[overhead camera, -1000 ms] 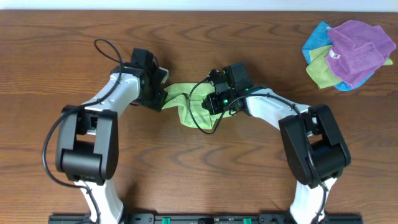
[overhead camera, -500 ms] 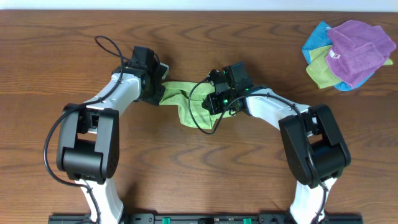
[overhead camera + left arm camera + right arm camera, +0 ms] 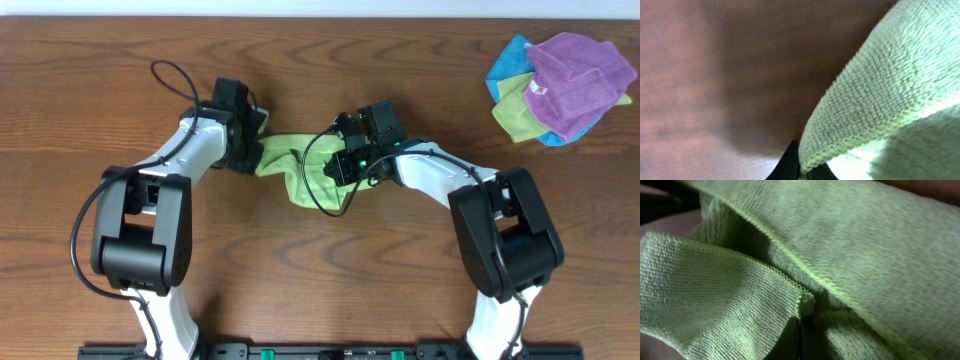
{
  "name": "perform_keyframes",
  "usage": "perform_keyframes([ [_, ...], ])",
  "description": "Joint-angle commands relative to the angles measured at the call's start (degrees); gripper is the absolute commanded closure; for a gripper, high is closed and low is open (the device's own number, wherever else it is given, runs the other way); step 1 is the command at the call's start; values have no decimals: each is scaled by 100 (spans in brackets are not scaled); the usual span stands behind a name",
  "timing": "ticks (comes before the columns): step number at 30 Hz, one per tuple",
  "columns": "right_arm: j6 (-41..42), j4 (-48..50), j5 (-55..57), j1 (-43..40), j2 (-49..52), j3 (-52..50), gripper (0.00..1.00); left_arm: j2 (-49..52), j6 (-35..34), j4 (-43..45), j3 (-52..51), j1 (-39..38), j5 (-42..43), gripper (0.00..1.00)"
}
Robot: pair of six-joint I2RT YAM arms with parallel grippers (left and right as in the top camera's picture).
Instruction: Fold the cloth
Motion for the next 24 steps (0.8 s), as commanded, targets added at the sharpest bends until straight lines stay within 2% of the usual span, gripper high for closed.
perform_keyframes([
  [1,-11,-131,-221,17,-188,90,99,-111,-190,-428,260,7,-131,94],
  [14,-26,-741,-177,28,-1073,90,99,-927,-332,-1307,396,72,-136,94],
  [24,-319,-1036,131,11,-2374,129,99,-1567,-931,-1432,741,101,-120,94],
])
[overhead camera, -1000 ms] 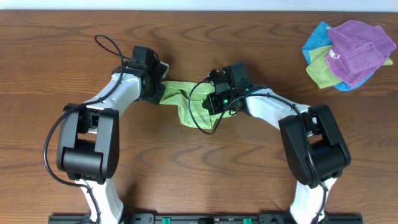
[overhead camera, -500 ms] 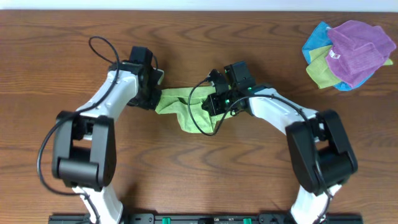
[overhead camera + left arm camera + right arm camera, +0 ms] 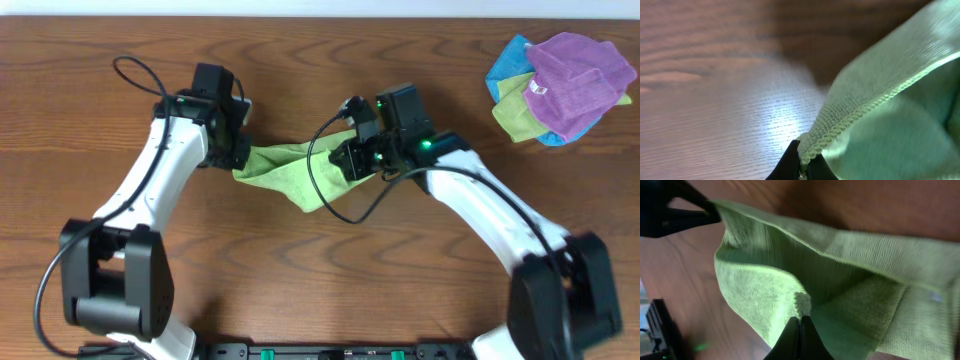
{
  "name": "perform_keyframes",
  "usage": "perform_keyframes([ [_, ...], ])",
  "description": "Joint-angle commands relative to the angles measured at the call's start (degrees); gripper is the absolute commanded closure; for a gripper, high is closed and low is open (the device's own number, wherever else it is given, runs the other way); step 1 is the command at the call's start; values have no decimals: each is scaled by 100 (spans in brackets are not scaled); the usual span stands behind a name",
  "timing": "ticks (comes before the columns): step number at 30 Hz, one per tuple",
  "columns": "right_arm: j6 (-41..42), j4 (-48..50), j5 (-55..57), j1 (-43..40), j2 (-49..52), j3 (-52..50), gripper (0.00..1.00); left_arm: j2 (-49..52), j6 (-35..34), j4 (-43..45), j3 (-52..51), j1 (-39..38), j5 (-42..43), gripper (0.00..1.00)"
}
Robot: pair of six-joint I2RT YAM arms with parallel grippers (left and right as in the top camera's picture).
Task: Fold the cloth
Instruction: 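Lift the cloth with both grippers and stretch it apart toward the far side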
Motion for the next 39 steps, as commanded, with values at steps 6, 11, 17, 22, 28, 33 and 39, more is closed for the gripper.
perform_keyframes([
  [6,-553,-260,658,11,-1069,592,99,-330,-734,-332,951,28,177,94],
  [11,-922,-608,1012,11,-1137,1305,99,-330,-901,-505,1705,46,173,94],
  [17,-1316,-664,2031,-28,-1137,2011,99,-330,-894,-463,2638,177,-2,94],
  [22,-1440,-1093,2234,-129,-1137,2505,99,-330,-894,-706,2916,269,-17,94],
  [28,-1591,-896,2295,-184,-1121,2538,99,-286,-896,-616,2942,291,9,94],
  [33,-1314,-1572,2044,-186,-1106,2555,99,-273,-1088,-1104,2911,179,496,94],
  [39,-1180,-1377,2452,-221,-1145,2566,99,-273,-1425,-708,2964,155,1373,94],
])
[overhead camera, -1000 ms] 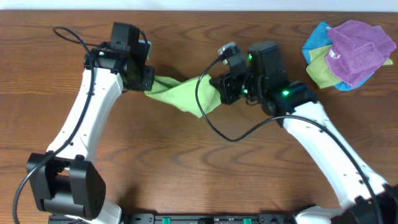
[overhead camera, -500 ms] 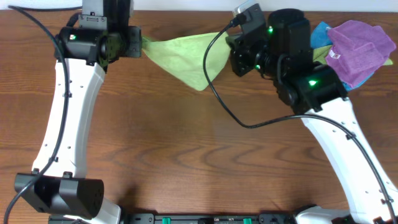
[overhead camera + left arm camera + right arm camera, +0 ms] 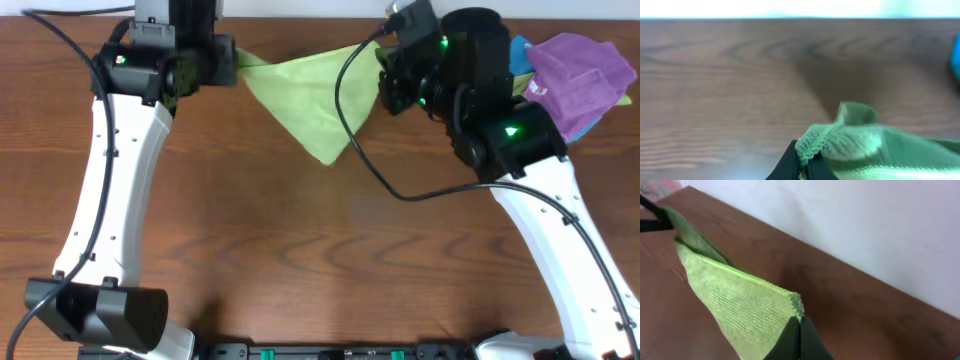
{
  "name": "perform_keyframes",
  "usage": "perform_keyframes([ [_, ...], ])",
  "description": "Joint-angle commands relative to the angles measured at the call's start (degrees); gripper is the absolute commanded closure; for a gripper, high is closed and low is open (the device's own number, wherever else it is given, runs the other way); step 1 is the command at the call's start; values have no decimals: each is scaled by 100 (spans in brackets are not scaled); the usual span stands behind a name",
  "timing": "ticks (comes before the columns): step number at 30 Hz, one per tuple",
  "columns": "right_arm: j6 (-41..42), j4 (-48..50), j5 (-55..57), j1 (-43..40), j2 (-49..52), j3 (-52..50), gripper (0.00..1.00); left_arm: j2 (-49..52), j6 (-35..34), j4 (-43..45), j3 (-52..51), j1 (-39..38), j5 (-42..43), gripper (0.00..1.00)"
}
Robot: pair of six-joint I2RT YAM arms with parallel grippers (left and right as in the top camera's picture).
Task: Fold the cloth
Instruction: 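Lift the cloth with both grippers and stretch it apart toward the far side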
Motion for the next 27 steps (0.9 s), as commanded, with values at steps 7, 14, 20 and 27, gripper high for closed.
perform_keyframes([
  [7,247,-190,129,55,-92,42,99,48,-632,-142,39,-116,164,94],
  [14,323,-743,101,166,-85,39,99,81,-669,-892,39,-96,155,94],
  [20,109,63,726,160,-52,39,99,81,-837,-85,37,127,-96,94],
  [27,-173,638,763,136,-2,39,99,103,-898,442,37,407,-70,94],
])
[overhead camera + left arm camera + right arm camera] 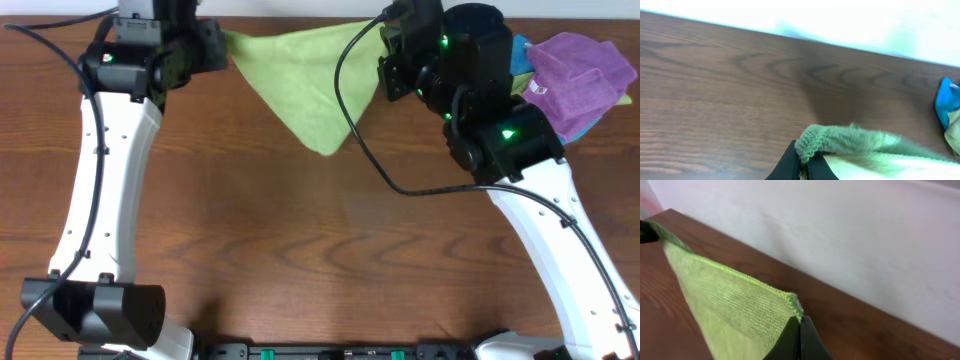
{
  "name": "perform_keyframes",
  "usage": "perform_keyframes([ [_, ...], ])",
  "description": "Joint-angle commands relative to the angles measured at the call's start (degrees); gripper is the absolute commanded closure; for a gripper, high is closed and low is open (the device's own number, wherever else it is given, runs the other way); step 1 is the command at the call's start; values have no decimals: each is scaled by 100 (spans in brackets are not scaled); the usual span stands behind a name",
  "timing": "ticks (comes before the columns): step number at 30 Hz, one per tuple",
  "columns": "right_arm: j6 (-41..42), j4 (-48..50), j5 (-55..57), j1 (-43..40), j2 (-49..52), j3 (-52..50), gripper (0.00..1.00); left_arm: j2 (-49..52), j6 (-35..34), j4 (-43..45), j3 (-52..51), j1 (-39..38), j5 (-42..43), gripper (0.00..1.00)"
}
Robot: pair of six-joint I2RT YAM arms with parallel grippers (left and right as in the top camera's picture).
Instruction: Fold the cloth
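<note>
A lime green cloth (305,75) hangs stretched in the air above the far part of the table, its lower corner pointing down. My left gripper (224,40) is shut on the cloth's left top corner (812,142). My right gripper (382,40) is shut on the right top corner (794,302), with the cloth's edge (725,270) running taut to the left. Both arms are raised high.
A heap of purple, blue and green cloths (565,85) lies at the far right of the wooden table (300,250). A white wall (840,230) stands behind the table's far edge.
Both grippers stand a little higher and farther back, and the left one sits slightly more to the left. The cloth is pulled wider and flatter between them.
First both grippers were shut on the crumpled green cloth lying on the table's middle. Then the cloth was slightly raised and drawn out. Later it hung in the air between the raised arms, and now it is stretched taut near the far edge.
</note>
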Motion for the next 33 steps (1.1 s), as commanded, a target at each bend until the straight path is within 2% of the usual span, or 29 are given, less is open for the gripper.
perform_keyframes([
  [1,-155,-203,149,2,15,31,99,74,-92,-243,22,81,-33,94],
  [7,66,-1692,-46,101,17,31,99,72,17,-1853,24,76,26,94],
  [8,96,-1976,-149,120,15,31,91,72,76,-2190,22,76,24,87],
  [9,197,-2253,-225,146,15,31,63,74,177,-2516,22,76,22,77],
  [10,332,-2518,-295,184,15,31,55,74,197,-2837,24,76,20,76],
  [11,459,-2780,-374,212,13,31,56,72,186,-3143,24,76,28,71],
  [12,638,-3058,-393,238,13,31,42,74,184,-3639,24,76,70,50],
  [13,721,-3211,-396,238,13,31,40,74,186,-3897,22,76,63,52],
  [17,955,-3445,-391,245,2,31,39,72,225,-4273,22,76,22,66],
  [18,997,-3464,-391,243,2,31,38,72,256,-4240,22,76,-55,66],
  [21,1008,-3362,-273,243,17,0,37,74,350,-3873,2,76,-214,57],
  [25,1137,-2706,-201,227,162,-476,34,118,468,-2975,-404,76,146,58],
  [28,1884,-2544,-522,190,367,-964,39,264,769,-2697,-994,76,214,59],
  [32,3936,-2608,-160,157,413,-1346,40,573,1025,-2400,-1585,118,144,47],
  [33,4336,-2608,-129,144,409,-1386,37,730,1292,-2391,-1646,155,205,44],
])
